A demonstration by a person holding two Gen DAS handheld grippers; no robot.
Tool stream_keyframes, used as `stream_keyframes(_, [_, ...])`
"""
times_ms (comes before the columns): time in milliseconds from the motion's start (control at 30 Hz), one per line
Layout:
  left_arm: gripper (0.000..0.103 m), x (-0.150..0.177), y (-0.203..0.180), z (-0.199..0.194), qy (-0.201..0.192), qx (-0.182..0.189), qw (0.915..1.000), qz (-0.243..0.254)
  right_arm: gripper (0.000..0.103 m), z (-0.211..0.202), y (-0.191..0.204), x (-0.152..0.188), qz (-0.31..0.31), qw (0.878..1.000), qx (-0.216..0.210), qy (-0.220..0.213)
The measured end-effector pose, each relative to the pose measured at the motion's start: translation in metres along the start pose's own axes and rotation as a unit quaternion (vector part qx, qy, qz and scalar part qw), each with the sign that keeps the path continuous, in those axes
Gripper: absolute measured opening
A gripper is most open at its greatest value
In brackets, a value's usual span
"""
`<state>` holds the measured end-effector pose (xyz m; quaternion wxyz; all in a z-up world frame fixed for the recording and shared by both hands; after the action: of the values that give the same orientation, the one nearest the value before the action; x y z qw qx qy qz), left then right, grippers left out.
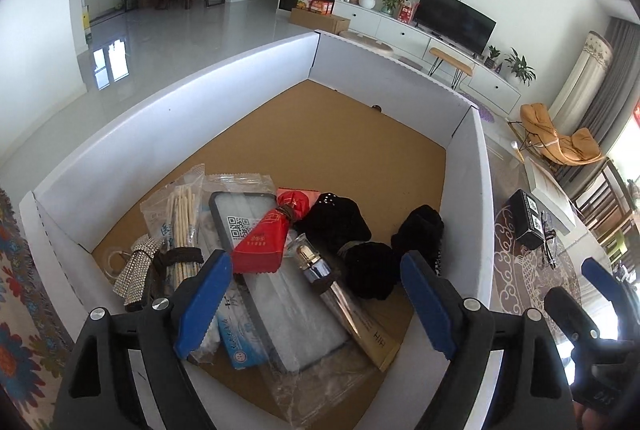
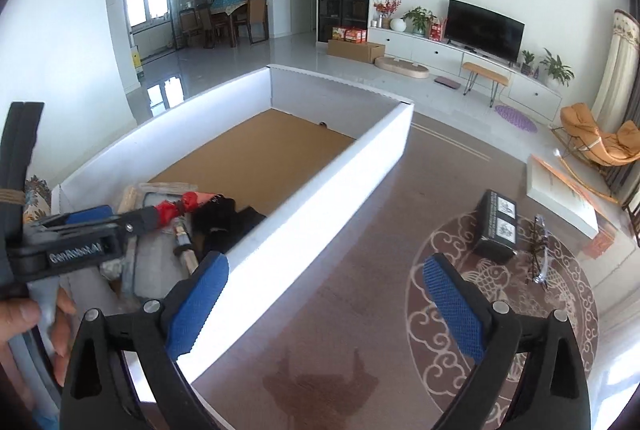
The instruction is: Organize objects
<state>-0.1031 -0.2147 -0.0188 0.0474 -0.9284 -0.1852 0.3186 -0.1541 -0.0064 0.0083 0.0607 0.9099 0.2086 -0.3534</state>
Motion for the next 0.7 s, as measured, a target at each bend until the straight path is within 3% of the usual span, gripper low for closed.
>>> stream_keyframes(167, [0.086, 0.008, -0.037, -0.032, -0.034, 0.044, 0.9983, 0.020, 0.098, -0.005, -0.090, 0.073, 0.041, 0.995, 0.082, 0.032])
stream_keyframes(400, [0.087, 0.026, -0.125, -0.082, -0.069, 0.113, 0.9867, 0.094, 0.098, -0.027, -0.218, 0.177, 0.165, 0.969, 0.163, 0.084])
stream_keyframes(533, [0.087, 0.056, -0.179, -0.091, -0.053, 0.160, 0.9750, 0.145, 0.098, -0.045, -0.255, 0.216, 0.226, 0.953, 0.184, 0.084])
stream_keyframes(700, [0.087, 0.107, -0.237, -0.082, -0.015, 0.184, 0.9575, 0.221, 0.098, -0.051, -0.268, 0.236, 0.271, 0.941, 0.188, 0.080])
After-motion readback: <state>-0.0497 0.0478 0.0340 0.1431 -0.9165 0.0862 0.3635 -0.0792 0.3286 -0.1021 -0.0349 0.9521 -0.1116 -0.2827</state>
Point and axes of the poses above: each gripper's, at about its wrist camera, not at the fingertips, and z roughly the way its jaws point, y to its left, x to its underside, the point moved 7 cm from there along z, roughly the way its jaws point, and after that the axes turned 4 degrees about y, right-handed, at the moved point
